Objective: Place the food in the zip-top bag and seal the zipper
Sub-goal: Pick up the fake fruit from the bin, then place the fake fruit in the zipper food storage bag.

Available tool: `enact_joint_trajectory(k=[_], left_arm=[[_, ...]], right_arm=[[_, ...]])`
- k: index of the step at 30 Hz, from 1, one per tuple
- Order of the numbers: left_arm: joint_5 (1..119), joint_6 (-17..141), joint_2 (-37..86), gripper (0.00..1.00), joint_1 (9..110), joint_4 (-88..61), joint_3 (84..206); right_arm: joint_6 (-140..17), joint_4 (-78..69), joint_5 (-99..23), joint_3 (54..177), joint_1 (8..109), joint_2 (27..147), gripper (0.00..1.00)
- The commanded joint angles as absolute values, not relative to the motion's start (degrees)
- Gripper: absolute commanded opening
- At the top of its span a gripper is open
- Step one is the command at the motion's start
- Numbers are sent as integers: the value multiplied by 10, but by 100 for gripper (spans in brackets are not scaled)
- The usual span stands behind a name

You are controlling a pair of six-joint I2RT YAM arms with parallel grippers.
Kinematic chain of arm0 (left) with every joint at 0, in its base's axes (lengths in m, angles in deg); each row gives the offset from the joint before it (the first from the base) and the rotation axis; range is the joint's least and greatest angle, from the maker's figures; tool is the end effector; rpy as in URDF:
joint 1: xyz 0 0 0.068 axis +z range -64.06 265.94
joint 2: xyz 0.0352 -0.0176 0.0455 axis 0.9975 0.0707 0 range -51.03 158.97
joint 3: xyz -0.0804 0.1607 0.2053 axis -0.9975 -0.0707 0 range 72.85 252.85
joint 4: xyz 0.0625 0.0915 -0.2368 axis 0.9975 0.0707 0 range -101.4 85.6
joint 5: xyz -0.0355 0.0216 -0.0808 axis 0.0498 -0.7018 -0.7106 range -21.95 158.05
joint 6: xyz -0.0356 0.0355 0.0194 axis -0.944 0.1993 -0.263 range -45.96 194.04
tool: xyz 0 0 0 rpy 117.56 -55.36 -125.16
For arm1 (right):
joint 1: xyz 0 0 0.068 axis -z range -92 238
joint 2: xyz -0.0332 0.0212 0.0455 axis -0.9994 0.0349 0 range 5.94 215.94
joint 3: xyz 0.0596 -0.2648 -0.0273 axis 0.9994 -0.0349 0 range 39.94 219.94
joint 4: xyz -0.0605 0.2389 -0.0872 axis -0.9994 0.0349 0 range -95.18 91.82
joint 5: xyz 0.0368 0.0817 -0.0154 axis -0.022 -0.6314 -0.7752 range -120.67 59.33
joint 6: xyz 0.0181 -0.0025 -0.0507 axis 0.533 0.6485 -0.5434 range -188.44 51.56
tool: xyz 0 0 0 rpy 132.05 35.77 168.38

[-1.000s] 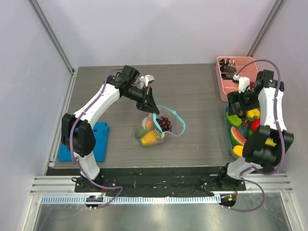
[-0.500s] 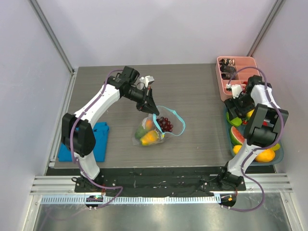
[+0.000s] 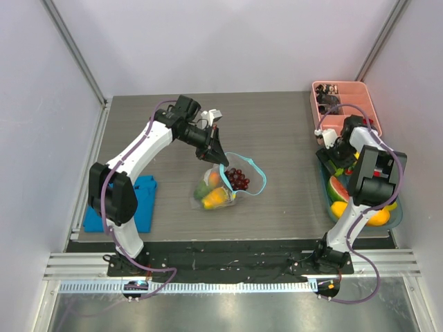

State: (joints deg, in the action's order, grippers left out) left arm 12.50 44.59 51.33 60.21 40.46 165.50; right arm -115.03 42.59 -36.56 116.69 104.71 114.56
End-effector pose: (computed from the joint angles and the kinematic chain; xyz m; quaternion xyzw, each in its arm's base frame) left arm 0.3233 -0.1884 0.3064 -0.0865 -0.8609 0.5010 0.0168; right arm 0.3494 -0.1011 0.1777 -0.2609 0.9598 -0.0037 0.1036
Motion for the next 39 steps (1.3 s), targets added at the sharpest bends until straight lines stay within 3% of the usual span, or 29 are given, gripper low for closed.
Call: enact_joint_trajectory(k=[1,3,6,17,23,27,34,39], left_arm=[[112,454,507,0,605,413,1661],[112,454,507,0,605,412,1662],[113,455,503,0,605,413,1662],[111,457,496,0,605,420,1664],[102,447,499,0,605,411,1661],[102,445,499,0,605,411,1666],[100,449,498,0,605,416,1667],[101,450,500,0,605,417,1669]], right_arm=[[-1155,392,-358,1154,1045,1138,62],[-1153,393,-358,1149,1045,1124,50],[-1152,404,-361,1146,1051,1089,42],[-1119,582,-474,1305,1064,989,20],[-1054,694,-670,1423,1026,974,18],[-970,680,-727,1402,889,931,18],[-891,586,-696,1253,670,842,18],[-918,592,-660,1233,622,869,18]])
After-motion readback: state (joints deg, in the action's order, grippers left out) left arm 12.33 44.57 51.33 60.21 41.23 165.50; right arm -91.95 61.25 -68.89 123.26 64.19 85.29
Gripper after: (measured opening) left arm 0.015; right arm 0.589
